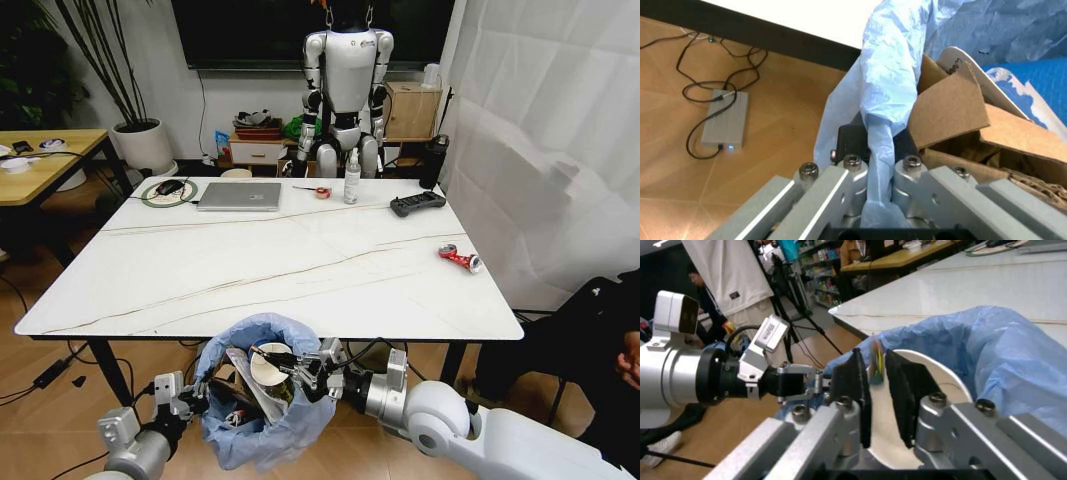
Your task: Pick up the trash bin and place the trash from the table into it.
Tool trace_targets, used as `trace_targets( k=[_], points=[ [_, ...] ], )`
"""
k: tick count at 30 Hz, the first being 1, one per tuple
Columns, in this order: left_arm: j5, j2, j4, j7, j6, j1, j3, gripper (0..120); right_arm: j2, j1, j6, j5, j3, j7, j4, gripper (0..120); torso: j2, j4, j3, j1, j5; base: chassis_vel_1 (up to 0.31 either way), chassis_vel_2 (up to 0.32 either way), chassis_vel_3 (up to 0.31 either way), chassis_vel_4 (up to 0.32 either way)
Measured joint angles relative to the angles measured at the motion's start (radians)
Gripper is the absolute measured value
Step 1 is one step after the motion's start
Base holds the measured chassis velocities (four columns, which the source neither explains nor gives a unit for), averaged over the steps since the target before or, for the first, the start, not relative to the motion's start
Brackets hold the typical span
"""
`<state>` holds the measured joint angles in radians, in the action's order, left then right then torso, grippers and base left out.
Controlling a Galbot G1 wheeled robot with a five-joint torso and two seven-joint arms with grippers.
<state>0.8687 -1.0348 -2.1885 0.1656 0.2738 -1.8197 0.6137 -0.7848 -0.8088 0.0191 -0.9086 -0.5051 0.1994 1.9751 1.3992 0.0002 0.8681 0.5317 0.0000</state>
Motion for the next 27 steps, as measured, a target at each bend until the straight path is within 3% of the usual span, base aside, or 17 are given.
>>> trace_targets(
  k=[14, 16, 18, 20, 22, 24, 27],
  points=[
    [0.001, -0.003, 0.008, 0.002, 0.001, 0.006, -0.006, 0, -0.007, -0.014, 0.003, 0.006, 0.064, -0.014, 0.019, 61, 0.000, 0.0000, 0.000, 0.000, -0.0001, 0.000, 0.000, 0.000, 0.000],
    [0.001, -0.005, 0.009, 0.002, 0.001, 0.006, -0.006, 0, -0.024, -0.016, 0.003, 0.004, 0.114, -0.031, 0.022, 66, 0.000, -0.0001, 0.000, 0.000, -0.0001, 0.000, 0.000, 0.000, 0.000],
    [-0.001, -0.012, 0.009, 0.002, 0.001, 0.004, -0.008, 0, -0.082, -0.007, -0.062, 0.014, 0.282, -0.146, -0.031, 79, 0.000, 0.0002, 0.000, 0.000, 0.0000, 0.000, 0.000, 0.000, 0.000],
    [-0.001, -0.014, 0.009, 0.002, 0.001, 0.004, -0.009, 0, -0.092, -0.002, -0.084, 0.024, 0.316, -0.174, -0.049, 81, 0.000, 0.0002, 0.000, 0.000, -0.0002, 0.000, 0.000, 0.000, 0.000],
    [-0.004, -0.016, 0.006, 0.001, 0.001, 0.005, -0.011, 0, -0.110, 0.033, -0.142, 0.087, 0.484, -0.244, -0.205, 90, 0.000, 0.0003, 0.000, 0.000, -0.0002, 0.000, 0.000, 0.000, 0.000],
    [-0.006, -0.017, 0.002, 0.000, 0.001, 0.005, -0.011, 0, -0.103, 0.043, -0.164, 0.113, 0.564, -0.244, -0.319, 98, 0.000, 0.0001, 0.000, 0.000, 0.0004, 0.000, 0.000, 0.000, 0.000],
    [-0.009, -0.017, 0.000, 0.000, 0.001, 0.002, -0.011, 0, -0.097, 0.046, -0.177, 0.122, 0.610, -0.240, -0.393, 100, 0.000, -0.0002, 0.000, 0.000, 0.0002, 0.000, 0.000, 0.000, 0.000]
  ],
)
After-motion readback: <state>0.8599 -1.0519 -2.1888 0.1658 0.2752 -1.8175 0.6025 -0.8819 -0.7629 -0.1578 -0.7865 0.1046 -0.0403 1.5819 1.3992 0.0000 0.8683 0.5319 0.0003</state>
